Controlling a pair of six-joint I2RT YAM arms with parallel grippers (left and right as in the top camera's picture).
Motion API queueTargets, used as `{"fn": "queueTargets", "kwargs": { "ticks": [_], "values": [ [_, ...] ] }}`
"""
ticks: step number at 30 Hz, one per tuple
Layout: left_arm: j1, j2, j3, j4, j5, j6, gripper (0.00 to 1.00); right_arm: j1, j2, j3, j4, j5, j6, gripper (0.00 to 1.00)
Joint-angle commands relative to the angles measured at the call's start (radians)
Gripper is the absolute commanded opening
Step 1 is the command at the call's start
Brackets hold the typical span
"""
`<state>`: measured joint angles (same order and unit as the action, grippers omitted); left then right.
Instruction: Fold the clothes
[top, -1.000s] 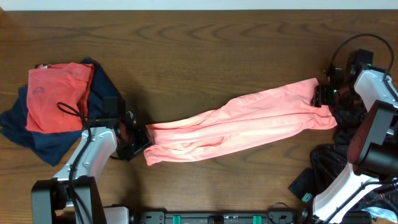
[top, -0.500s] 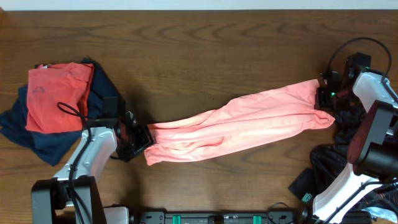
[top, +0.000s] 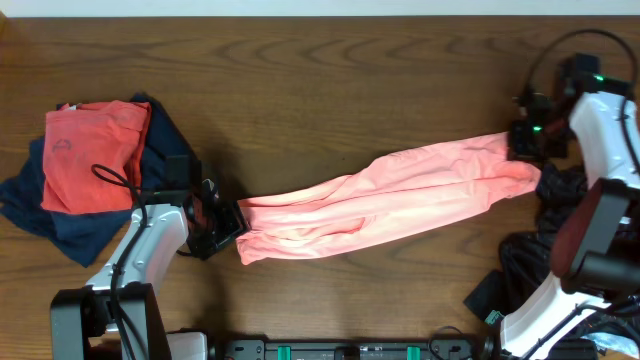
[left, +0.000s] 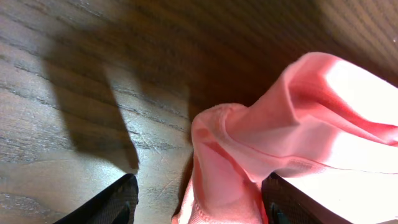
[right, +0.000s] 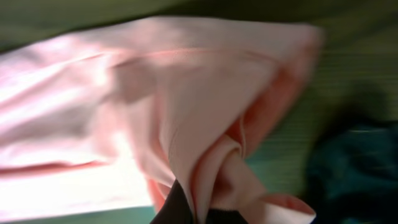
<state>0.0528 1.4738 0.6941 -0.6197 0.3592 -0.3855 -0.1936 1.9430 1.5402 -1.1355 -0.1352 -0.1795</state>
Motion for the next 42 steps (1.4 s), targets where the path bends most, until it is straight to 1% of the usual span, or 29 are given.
{"fn": "queueTargets", "kwargs": {
  "ticks": [1, 4, 8, 14, 20, 27, 30, 33, 34, 35, 36, 40, 42],
  "values": [
    [0.008, 0.0, -0.003, 0.0, -0.012, 0.007, 0.65, 0.107, -0.013, 0.009, -0.032, -0.012, 0.062, 0.01],
    [0.008, 0.0, -0.003, 0.0, -0.012, 0.007, 0.66, 0.21, -0.013, 0.009, -0.048, -0.012, 0.133, 0.01],
    [0.008, 0.0, -0.003, 0.0, -0.012, 0.007, 0.66, 0.349, -0.012, 0.009, -0.063, -0.012, 0.184, 0.01],
    [0.008, 0.0, -0.003, -0.002, -0.012, 0.007, 0.66, 0.52, -0.01, -0.007, -0.059, -0.011, 0.217, 0.01],
    [0.008, 0.0, -0.003, -0.003, -0.012, 0.007, 0.66, 0.613, -0.01, -0.031, -0.045, -0.011, 0.275, 0.01],
    [0.008, 0.0, -0.003, -0.003, -0.012, 0.007, 0.66, 0.665, -0.01, -0.032, -0.039, -0.026, 0.299, 0.02],
    [0.008, 0.0, -0.003, -0.004, -0.012, 0.007, 0.66, 0.677, -0.01, -0.032, -0.029, -0.106, 0.299, 0.08],
    [0.008, 0.0, -0.003, -0.003, -0.012, 0.007, 0.66, 0.69, -0.01, -0.032, 0.0, -0.218, 0.29, 0.2],
    [0.008, 0.0, -0.003, -0.003, -0.012, 0.007, 0.66, 0.695, -0.01, -0.032, 0.006, -0.239, 0.278, 0.25],
    [0.008, 0.0, -0.003, -0.004, -0.012, 0.007, 0.66, 0.699, -0.01, -0.032, 0.008, -0.244, 0.271, 0.37],
    [0.008, 0.0, -0.003, -0.004, -0.012, 0.007, 0.66, 0.703, -0.01, -0.032, 0.009, -0.24, 0.269, 0.42],
    [0.008, 0.0, -0.003, -0.007, -0.012, 0.007, 0.66, 0.705, -0.01, -0.032, 0.004, -0.218, 0.233, 0.43],
    [0.008, 0.0, -0.003, -0.007, -0.012, 0.007, 0.66, 0.7, -0.012, -0.029, 0.0, -0.176, 0.234, 0.38]
  ]
}}
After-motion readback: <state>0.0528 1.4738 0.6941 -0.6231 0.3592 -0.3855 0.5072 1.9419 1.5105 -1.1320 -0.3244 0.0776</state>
